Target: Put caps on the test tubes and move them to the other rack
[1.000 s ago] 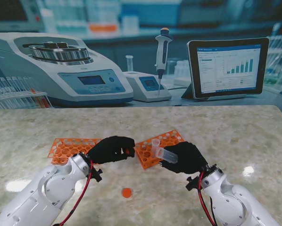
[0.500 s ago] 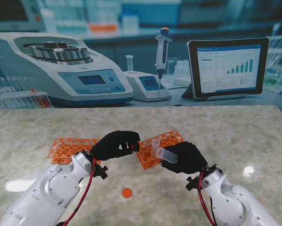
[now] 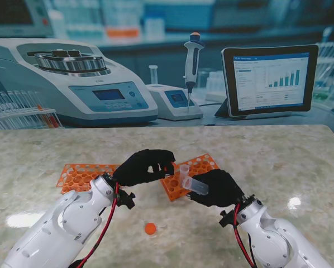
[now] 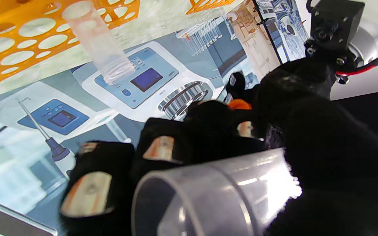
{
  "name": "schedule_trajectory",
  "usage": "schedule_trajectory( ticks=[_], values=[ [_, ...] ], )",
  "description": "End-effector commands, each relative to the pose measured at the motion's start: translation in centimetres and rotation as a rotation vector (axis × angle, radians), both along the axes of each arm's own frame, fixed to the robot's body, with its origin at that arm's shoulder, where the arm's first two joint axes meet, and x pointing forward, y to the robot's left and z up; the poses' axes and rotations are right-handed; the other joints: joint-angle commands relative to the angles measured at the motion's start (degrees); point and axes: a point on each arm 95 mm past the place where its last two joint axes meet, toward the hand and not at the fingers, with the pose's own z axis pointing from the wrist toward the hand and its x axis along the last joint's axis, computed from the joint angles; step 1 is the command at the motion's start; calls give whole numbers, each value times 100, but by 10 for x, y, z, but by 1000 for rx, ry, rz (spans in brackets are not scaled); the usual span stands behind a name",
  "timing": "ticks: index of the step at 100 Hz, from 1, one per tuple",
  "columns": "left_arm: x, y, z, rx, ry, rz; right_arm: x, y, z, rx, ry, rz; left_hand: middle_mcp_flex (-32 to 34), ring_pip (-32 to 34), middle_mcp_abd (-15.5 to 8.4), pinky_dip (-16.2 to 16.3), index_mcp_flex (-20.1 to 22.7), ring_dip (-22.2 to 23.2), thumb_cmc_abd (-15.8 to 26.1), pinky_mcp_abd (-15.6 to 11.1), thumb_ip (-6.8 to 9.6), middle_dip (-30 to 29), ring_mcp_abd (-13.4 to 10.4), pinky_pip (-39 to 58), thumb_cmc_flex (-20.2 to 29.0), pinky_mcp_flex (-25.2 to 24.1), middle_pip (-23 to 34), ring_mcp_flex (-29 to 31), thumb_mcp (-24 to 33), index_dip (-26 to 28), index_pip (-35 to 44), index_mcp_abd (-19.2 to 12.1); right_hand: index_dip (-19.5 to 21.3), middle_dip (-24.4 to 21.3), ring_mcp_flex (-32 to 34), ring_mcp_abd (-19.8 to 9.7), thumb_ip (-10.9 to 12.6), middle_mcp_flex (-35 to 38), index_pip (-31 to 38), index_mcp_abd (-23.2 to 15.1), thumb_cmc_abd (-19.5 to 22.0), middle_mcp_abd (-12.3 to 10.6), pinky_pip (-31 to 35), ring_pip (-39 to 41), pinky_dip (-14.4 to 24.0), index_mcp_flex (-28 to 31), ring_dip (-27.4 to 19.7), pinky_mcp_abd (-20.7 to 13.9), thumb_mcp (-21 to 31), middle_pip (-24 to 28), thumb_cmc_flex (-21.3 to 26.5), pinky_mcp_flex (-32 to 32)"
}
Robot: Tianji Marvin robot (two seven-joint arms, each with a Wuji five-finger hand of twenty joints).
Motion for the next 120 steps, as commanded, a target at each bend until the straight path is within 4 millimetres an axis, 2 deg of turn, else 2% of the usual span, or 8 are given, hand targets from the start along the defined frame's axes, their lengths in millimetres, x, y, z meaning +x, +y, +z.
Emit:
schedule_trajectory(
  ticks=[1, 48, 103, 111, 120],
  values=[
    [-1, -6, 9, -22, -21, -13, 0, 2, -2, 2, 6, -4, 126, -150, 48, -31, 123, 89, 54, -170, 101, 8, -44, -133, 524, -49, 147, 159, 202, 36, -76, 254, 270, 88, 418, -757, 103, 372, 316, -365, 25, 92, 673, 982, 44, 252, 268, -54, -47, 52, 341, 171],
    [-12, -21, 23, -73, -57, -49, 0, 1, -3, 1, 7, -5, 138, -162, 38, -19, 122, 98, 68, -188, 107, 17, -55, -146, 522, -39, 147, 177, 181, 37, -66, 235, 271, 87, 418, -759, 105, 371, 316, -365, 23, 97, 668, 976, 43, 252, 266, -56, -46, 49, 346, 170],
    [-22, -27, 20, -104, -38, -74, 1, 2, -3, -3, 5, -4, 138, -169, 48, -10, 106, 108, 85, -194, 114, 22, -50, -156, 524, -25, 131, 175, 156, 34, -72, 237, 271, 86, 418, -760, 103, 371, 315, -365, 20, 125, 663, 969, 42, 252, 264, -57, -54, 40, 354, 169],
    [-23, -28, 19, -108, -33, -79, 1, 2, -3, -3, 6, -4, 138, -171, 49, -9, 115, 107, 90, -193, 115, 23, -47, -160, 524, -26, 128, 174, 150, 36, -69, 241, 271, 85, 418, -760, 104, 371, 315, -365, 23, 64, 663, 969, 42, 252, 264, -57, -54, 38, 355, 169],
    [-23, -30, 18, -109, -28, -84, 1, 1, -3, -3, 5, -5, 139, -170, 46, -4, 105, 108, 96, -210, 117, 26, -54, -158, 525, -22, 128, 179, 144, 35, -75, 239, 271, 85, 418, -760, 105, 371, 315, -365, 18, 125, 663, 969, 42, 252, 264, -57, -51, 39, 352, 169]
  ],
)
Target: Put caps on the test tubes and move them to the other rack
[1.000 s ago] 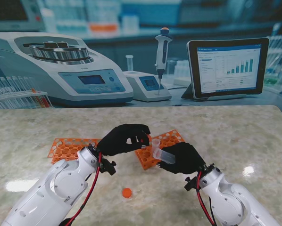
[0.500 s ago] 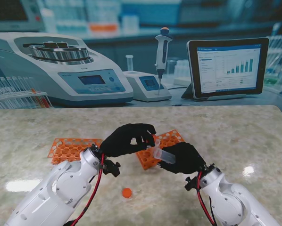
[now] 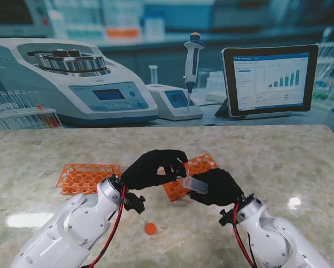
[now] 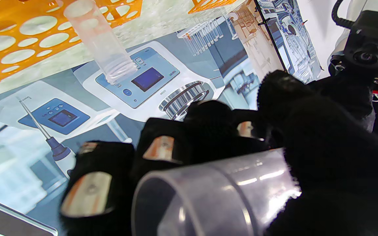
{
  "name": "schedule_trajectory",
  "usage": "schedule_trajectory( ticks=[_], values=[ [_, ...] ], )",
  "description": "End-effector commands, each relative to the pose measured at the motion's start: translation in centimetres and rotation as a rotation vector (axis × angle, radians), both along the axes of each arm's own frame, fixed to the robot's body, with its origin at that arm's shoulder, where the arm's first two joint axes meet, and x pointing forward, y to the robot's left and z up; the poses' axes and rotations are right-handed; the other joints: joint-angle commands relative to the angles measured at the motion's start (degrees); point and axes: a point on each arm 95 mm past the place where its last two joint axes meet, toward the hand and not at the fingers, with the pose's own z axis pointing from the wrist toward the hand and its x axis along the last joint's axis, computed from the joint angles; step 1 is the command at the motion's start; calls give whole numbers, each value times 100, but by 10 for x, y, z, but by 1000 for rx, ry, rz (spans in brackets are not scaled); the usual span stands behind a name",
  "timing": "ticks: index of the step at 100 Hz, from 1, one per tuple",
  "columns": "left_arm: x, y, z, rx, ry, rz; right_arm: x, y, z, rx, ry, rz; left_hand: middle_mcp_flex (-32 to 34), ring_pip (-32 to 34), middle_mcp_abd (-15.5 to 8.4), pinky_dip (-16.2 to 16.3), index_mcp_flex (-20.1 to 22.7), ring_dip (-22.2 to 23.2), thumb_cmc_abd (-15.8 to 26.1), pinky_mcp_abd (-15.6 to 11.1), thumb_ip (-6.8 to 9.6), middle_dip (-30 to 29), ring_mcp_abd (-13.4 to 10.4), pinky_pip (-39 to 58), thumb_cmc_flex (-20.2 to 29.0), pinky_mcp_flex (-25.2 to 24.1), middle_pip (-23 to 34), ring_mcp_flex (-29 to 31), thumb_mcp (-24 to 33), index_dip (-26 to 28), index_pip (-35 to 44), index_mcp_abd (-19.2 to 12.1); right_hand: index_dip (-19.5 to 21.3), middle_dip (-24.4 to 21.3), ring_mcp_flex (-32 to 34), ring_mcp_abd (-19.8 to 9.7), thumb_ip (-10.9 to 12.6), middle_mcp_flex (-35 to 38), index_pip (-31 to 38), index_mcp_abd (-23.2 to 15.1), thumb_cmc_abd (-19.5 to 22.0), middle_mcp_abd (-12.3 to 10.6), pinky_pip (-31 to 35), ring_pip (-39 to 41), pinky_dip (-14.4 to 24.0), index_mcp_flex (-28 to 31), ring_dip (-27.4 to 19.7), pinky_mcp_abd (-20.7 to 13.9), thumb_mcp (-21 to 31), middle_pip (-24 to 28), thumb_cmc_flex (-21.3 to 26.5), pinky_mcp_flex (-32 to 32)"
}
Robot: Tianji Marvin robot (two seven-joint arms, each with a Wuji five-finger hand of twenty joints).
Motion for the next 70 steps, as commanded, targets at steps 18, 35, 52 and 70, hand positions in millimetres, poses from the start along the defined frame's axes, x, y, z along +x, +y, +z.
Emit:
schedule_trajectory(
  ticks=[18, 35, 52, 70],
  values=[
    [-3, -7, -5, -2, 22, -21, -2, 1, -3, 1, 8, 0, 135, -110, 47, 2, 112, 81, 93, -208, 120, 25, -54, -151, 533, -22, 122, 132, 138, 39, -75, 248, 270, 82, 418, -760, 104, 375, 316, -365, 17, 110, 660, 969, 41, 252, 264, -58, -52, 43, 350, 169],
    [-4, -9, -8, -1, 28, -27, -2, 1, -3, 2, 7, -2, 138, -111, 39, 3, 111, 80, 103, -216, 121, 30, -53, -158, 526, -27, 122, 134, 132, 37, -79, 245, 270, 81, 418, -760, 103, 372, 316, -365, 21, 121, 660, 969, 41, 252, 264, -58, -48, 44, 352, 169],
    [-3, -10, -9, 0, 29, -28, -2, 1, -2, 2, 7, 0, 135, -111, 43, 3, 111, 84, 99, -215, 124, 32, -54, -165, 534, -32, 120, 126, 132, 40, -78, 241, 270, 79, 418, -761, 102, 371, 316, -365, 28, 95, 655, 961, 40, 252, 261, -60, -60, 43, 350, 168],
    [0, -13, -11, -7, 47, -28, -2, 1, -2, 3, 5, -1, 145, -108, 46, 10, 113, 85, 96, -209, 125, 36, -44, -161, 534, -23, 125, 130, 129, 42, -75, 246, 270, 78, 418, -761, 104, 371, 316, -365, 21, 70, 655, 961, 40, 252, 262, -60, -52, 39, 351, 168]
  ],
)
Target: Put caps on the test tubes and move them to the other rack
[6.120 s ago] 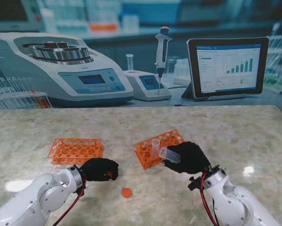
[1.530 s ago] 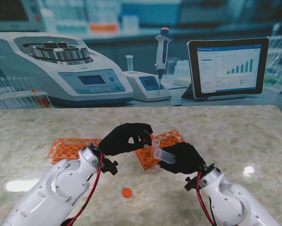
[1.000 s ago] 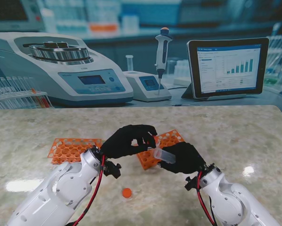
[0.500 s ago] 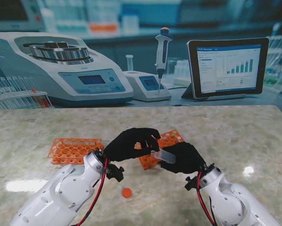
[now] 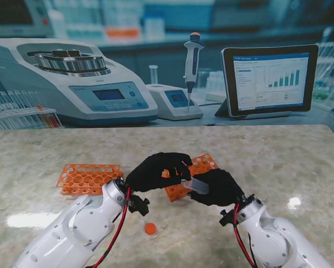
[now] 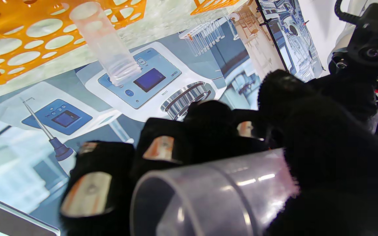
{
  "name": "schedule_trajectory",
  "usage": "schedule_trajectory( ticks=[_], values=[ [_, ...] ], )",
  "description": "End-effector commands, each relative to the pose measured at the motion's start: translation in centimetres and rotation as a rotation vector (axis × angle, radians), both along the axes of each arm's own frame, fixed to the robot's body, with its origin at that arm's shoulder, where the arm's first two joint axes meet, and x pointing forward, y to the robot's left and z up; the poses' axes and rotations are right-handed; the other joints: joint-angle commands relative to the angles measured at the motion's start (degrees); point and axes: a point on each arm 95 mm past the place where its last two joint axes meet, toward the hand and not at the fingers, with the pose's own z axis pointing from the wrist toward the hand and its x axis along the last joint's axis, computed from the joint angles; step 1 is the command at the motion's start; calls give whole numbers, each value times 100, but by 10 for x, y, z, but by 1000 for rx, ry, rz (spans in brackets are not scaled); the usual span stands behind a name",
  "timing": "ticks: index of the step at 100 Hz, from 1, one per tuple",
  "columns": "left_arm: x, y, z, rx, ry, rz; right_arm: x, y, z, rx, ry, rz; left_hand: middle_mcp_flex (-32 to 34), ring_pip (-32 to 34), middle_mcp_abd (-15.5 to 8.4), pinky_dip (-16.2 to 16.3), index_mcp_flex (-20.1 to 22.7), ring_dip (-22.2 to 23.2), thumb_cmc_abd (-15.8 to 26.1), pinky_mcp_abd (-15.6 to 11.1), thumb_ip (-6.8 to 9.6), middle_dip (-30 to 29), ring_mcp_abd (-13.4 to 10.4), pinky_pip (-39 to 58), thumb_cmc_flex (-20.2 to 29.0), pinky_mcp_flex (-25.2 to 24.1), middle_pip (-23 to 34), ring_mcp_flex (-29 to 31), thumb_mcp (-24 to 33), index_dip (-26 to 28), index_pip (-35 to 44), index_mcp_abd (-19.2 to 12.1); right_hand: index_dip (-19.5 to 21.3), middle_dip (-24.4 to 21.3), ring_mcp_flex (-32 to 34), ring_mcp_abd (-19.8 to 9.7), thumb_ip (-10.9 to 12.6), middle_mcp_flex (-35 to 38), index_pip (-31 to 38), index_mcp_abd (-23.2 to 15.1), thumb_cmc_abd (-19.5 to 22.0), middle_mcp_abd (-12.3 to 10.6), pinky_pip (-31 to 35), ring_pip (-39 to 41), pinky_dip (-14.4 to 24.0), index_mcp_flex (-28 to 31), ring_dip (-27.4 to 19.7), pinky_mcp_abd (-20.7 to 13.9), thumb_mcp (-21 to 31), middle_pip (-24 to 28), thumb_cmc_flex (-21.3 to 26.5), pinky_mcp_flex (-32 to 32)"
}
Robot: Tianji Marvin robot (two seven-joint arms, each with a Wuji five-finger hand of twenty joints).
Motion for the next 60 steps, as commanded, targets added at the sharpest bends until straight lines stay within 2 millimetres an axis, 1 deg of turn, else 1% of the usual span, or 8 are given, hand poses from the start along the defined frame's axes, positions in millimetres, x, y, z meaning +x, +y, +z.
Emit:
schedule_trajectory(
  ticks=[1, 4, 11, 21, 35, 38, 45, 60],
  values=[
    [0, -2, -4, 5, 12, -1, -2, 2, 0, 6, 2, 4, 145, -100, 29, 10, 115, 69, 96, -209, 125, 36, -48, -156, 534, -24, 128, 129, 129, -47, -70, 244, 270, 78, 418, -762, 104, 371, 323, -365, 20, 66, 655, 961, 40, 251, 263, -60, 10, 40, 351, 168],
    [-1, -2, -4, 6, 11, -1, -2, 2, 0, 7, 1, 3, 143, -98, 33, 11, 120, 69, 99, -210, 125, 36, -56, -155, 533, -22, 126, 133, 127, -47, -69, 239, 270, 78, 418, -762, 102, 371, 323, -365, 25, 124, 655, 961, 40, 251, 263, -60, 5, 41, 344, 168],
    [-2, -2, -3, 5, 4, -2, -2, 2, 0, 7, 1, 2, 147, -98, 26, 13, 120, 67, 98, -207, 126, 36, -61, -154, 533, -20, 125, 133, 127, -46, -68, 231, 270, 78, 418, -762, 103, 370, 323, -365, 24, 59, 655, 961, 40, 251, 263, -60, 5, 39, 350, 168],
    [-4, 1, -1, 2, -9, 0, -2, 2, 0, 6, 1, 1, 140, -98, 29, 14, 114, 67, 102, -208, 126, 36, -60, -156, 532, -18, 121, 130, 125, -47, -71, 238, 270, 78, 418, -762, 103, 372, 323, -365, 20, 121, 655, 961, 40, 251, 263, -60, 6, 43, 348, 168],
    [-6, 5, 2, -4, -23, 5, -2, 2, 0, 6, 0, 1, 143, -96, 27, 13, 111, 67, 110, -223, 127, 39, -58, -160, 531, -17, 120, 131, 119, -46, -70, 228, 270, 78, 418, -762, 102, 371, 323, -365, 21, 95, 655, 961, 40, 251, 263, -60, 8, 39, 350, 168],
    [-6, 5, 2, -5, -24, 6, -2, 2, 0, 6, 0, 1, 137, -95, 23, 13, 108, 67, 116, -225, 128, 37, -60, -160, 529, -16, 116, 132, 117, -46, -71, 236, 270, 78, 418, -762, 102, 371, 323, -365, 21, 56, 655, 961, 40, 251, 263, -60, 5, 39, 348, 168],
    [-7, 6, 2, -5, -26, 6, -2, 2, -1, 5, 1, 0, 142, -96, 29, 14, 105, 65, 117, -223, 130, 39, -60, -162, 529, -16, 116, 132, 116, -47, -71, 236, 270, 79, 418, -762, 102, 370, 323, -365, 26, 106, 655, 961, 40, 251, 263, -60, 5, 41, 347, 168],
    [-10, 7, 2, -12, -27, 3, -2, 2, -1, 4, 1, 0, 142, -99, 29, 14, 115, 63, 126, -232, 130, 41, -63, -166, 528, -15, 111, 129, 108, -46, -67, 232, 270, 77, 418, -762, 102, 371, 323, -365, 29, 84, 655, 961, 40, 251, 263, -60, 4, 37, 347, 168]
  ],
)
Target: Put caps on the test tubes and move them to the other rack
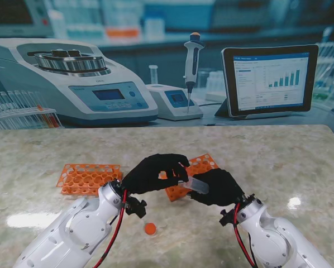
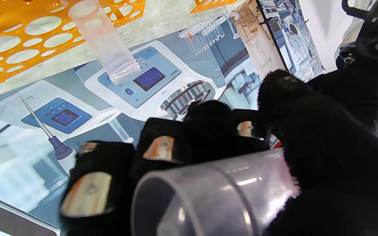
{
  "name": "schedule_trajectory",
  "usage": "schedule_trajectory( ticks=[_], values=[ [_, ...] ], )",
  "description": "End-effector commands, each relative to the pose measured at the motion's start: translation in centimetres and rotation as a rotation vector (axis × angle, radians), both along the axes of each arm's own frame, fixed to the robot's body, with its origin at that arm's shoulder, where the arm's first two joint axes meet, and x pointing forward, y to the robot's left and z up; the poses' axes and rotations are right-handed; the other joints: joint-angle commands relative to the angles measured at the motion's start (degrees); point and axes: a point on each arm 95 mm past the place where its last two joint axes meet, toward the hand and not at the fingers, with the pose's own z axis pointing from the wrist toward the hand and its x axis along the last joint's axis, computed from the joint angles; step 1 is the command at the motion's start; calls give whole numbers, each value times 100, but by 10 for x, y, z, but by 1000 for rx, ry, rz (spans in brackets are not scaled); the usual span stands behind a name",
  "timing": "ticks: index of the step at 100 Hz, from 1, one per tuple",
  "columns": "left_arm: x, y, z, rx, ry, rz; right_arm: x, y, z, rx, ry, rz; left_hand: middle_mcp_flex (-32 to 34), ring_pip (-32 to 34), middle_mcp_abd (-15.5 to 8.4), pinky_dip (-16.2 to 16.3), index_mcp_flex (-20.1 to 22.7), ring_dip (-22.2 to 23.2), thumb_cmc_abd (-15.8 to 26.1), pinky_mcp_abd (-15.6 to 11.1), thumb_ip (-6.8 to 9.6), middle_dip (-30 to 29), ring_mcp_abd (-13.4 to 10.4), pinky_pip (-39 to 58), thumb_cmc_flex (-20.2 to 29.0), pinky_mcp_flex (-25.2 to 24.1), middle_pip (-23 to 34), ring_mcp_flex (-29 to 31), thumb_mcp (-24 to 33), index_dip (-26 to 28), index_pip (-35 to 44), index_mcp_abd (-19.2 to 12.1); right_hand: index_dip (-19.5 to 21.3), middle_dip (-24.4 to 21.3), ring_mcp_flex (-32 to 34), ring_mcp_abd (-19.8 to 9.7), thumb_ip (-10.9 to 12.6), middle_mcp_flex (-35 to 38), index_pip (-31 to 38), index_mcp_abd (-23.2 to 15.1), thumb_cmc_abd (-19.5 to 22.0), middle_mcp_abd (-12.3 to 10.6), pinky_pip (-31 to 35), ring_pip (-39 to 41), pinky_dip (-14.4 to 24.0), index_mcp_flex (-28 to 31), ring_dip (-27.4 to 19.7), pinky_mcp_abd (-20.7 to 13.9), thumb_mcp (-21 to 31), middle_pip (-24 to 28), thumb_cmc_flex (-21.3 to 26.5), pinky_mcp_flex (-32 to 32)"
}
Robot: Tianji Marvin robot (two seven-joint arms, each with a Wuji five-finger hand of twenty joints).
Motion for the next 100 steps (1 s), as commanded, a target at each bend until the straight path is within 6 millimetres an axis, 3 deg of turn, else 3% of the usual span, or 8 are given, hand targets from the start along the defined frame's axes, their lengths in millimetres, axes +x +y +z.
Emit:
schedule_trajectory(
  ticks=[1, 100],
  values=[
    [-3, 0, 1, -6, -3, -6, -2, 2, -1, 2, 5, 2, 142, -98, 26, 14, 108, 59, 123, -232, 130, 41, -63, -158, 528, -14, 119, 129, 108, 34, 15, 232, 264, 76, 418, -763, 101, 369, 345, -364, 29, 92, 654, 961, 40, 251, 263, -61, 3, 37, 343, 167],
    [-19, 4, -3, -41, 36, -44, -2, 1, -1, -2, 1, -4, 145, -100, 39, 35, 97, 62, 151, -243, 142, 50, -48, -179, 531, 3, 97, 132, 73, 36, -8, 238, 264, 81, 418, -766, 103, 370, 345, -364, 19, 103, 646, 955, 39, 251, 262, -67, 3, 37, 346, 167]
  ],
)
